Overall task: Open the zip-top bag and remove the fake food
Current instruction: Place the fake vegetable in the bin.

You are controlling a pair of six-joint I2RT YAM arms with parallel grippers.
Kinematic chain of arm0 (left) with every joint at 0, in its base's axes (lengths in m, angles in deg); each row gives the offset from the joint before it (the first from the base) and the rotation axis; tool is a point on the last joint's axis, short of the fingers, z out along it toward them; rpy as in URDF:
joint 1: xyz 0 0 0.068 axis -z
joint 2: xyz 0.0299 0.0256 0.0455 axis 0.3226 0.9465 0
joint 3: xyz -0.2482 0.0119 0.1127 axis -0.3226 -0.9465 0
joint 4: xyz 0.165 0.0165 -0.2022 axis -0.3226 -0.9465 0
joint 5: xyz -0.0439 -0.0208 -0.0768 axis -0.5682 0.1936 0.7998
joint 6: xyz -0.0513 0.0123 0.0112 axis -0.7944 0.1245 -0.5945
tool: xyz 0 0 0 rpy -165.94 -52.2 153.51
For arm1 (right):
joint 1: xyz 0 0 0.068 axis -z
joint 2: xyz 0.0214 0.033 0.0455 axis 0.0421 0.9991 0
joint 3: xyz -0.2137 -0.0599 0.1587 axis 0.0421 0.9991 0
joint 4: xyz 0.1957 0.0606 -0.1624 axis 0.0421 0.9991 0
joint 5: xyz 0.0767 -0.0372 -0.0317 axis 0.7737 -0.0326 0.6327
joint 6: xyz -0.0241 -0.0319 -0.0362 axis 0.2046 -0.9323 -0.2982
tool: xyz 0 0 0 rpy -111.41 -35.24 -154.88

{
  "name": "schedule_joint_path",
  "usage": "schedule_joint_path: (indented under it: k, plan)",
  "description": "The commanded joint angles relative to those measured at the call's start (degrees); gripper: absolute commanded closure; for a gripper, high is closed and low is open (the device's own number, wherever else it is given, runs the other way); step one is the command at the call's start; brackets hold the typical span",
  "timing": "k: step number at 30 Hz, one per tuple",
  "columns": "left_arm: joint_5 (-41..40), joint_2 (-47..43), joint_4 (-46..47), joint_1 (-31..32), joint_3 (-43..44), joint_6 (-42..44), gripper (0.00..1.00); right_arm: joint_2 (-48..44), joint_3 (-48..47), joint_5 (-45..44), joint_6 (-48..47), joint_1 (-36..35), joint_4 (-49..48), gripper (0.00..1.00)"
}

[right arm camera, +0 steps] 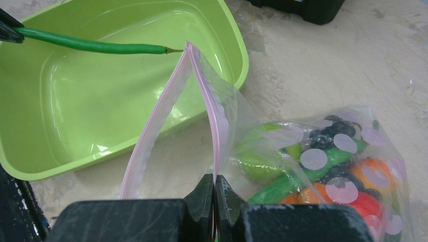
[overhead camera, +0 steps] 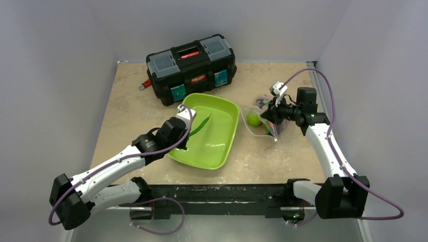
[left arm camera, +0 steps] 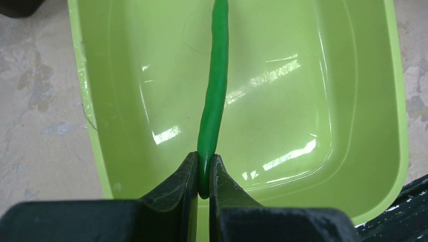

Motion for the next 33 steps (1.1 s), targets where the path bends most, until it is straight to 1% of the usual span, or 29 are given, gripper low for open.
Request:
schedule_joint_path:
  k: [1, 2, 3, 4, 5, 7, 8, 9, 11, 17, 22, 25, 33]
  plan:
    - [1.62, 1.78, 4.91, -0.81, -0.72, -3.09, 1.0, -1.53, -0.16, 1.26, -0.89, 0.46, -0.16, 1.0]
    - [1.49, 2.24, 5.14, -0.95, -0.93, -3.4, 1.0, -1.53, -0.16, 1.23, -0.85, 0.45, -0.16, 1.0]
    - [1.18, 2.62, 5.35, -1.14, -1.11, -3.81, 0.98, -1.43, -0.16, 1.28, -0.85, 0.47, -0.16, 1.0]
    - [0.53, 3.09, 5.47, -1.32, -1.32, -4.39, 0.91, -1.39, -0.16, 1.23, -0.85, 0.4, -0.16, 1.0]
    - [-0.36, 3.58, 5.32, -1.56, -1.51, -5.5, 0.75, -1.43, -0.16, 1.25, -0.85, 0.43, -0.18, 1.0]
    - [-1.91, 4.69, 4.25, -2.37, -1.46, -7.21, 0.49, -1.44, -0.17, 1.23, -0.85, 0.48, -0.16, 1.0]
    - [-1.93, 5.03, 3.86, -2.89, -1.45, -7.79, 0.4, -1.44, -0.16, 1.23, -0.85, 0.45, -0.16, 1.0]
    - [-1.54, 5.05, 3.68, -3.22, -1.45, -8.09, 0.34, -1.44, -0.17, 1.29, -0.86, 0.44, -0.2, 1.0]
    - [-0.47, 4.14, 3.68, -3.57, -1.45, -8.63, 0.26, -1.44, -0.17, 1.29, -0.85, 0.5, -0.13, 1.0]
    - [3.24, -1.98, 4.13, -3.97, -1.44, -9.3, 0.15, -1.28, -0.22, 1.47, -0.93, 0.46, -0.07, 1.0]
    - [9.37, -7.53, 8.15, -4.25, -2.59, -11.78, 0.02, -1.61, -0.13, 1.52, -0.93, 0.45, -0.02, 1.0]
    - [13.47, -9.21, 11.79, -4.38, -3.9, -14.15, 0.0, -1.74, 0.02, 1.76, -0.94, 0.43, -0.07, 1.0]
    - [24.13, -9.34, 20.15, -4.38, -5.19, -18.29, 0.0, -0.45, 0.1, 2.36, -0.87, 0.37, -0.15, 1.0]
